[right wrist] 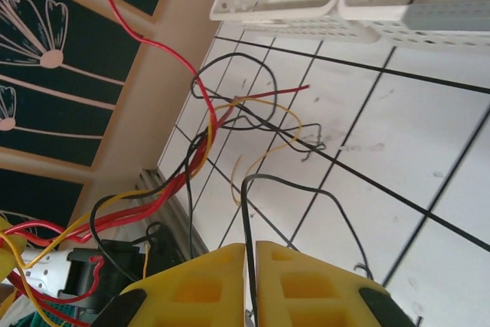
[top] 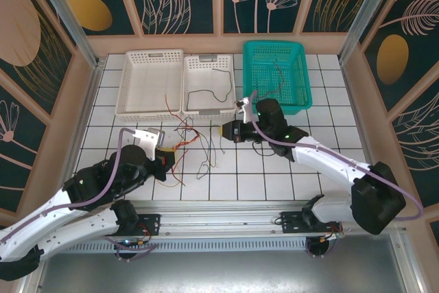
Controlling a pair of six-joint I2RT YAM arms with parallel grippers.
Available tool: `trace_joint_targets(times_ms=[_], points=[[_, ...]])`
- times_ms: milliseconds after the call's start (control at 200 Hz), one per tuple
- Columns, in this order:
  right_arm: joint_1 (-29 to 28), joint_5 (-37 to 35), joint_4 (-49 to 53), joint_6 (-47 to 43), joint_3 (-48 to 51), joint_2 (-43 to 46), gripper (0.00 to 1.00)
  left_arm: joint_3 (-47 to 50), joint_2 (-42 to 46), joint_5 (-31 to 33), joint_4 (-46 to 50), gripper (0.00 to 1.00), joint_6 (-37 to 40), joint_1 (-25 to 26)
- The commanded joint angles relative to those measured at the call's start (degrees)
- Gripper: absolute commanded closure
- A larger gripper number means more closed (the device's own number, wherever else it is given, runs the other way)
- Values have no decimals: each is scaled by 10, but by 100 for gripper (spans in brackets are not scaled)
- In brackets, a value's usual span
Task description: Untangle the cables
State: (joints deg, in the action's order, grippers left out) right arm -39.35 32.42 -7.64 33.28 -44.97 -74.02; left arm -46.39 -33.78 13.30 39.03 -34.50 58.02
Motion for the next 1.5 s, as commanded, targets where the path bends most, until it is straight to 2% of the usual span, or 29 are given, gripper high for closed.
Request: trace_joint_targets(times_ms=[0, 315, 791, 1021, 1121, 1196, 1266, 1391, 1496], points=[[-12, 24, -91, -10, 16, -20, 86, 3, 1, -7, -20, 100, 13, -2], [-23, 81, -230, 39, 47, -75, 82, 3, 0, -10, -22, 100, 15, -2], [-46, 126, -318, 73, 68, -95, 78, 4, 0, -12, -22, 100, 15, -2], [-55, 124, -315, 63, 74, -107, 75, 4, 1, -12, -22, 100, 15, -2], [-55, 98, -286, 42, 73, -96, 74, 5, 0, -16, -23, 100, 16, -3], [-55, 70, -263, 20, 78, -73, 65, 5, -2, -20, -24, 100, 17, -2], [-55, 59, -239, 1, 74, -60, 60, 5, -3, -21, -24, 100, 18, -3], [-55, 46, -191, -34, 62, -44, 56, 5, -6, -24, -25, 100, 20, -3], [-61, -9, -134, -77, 57, 3, 55, 5, -5, -25, -25, 100, 20, -2]])
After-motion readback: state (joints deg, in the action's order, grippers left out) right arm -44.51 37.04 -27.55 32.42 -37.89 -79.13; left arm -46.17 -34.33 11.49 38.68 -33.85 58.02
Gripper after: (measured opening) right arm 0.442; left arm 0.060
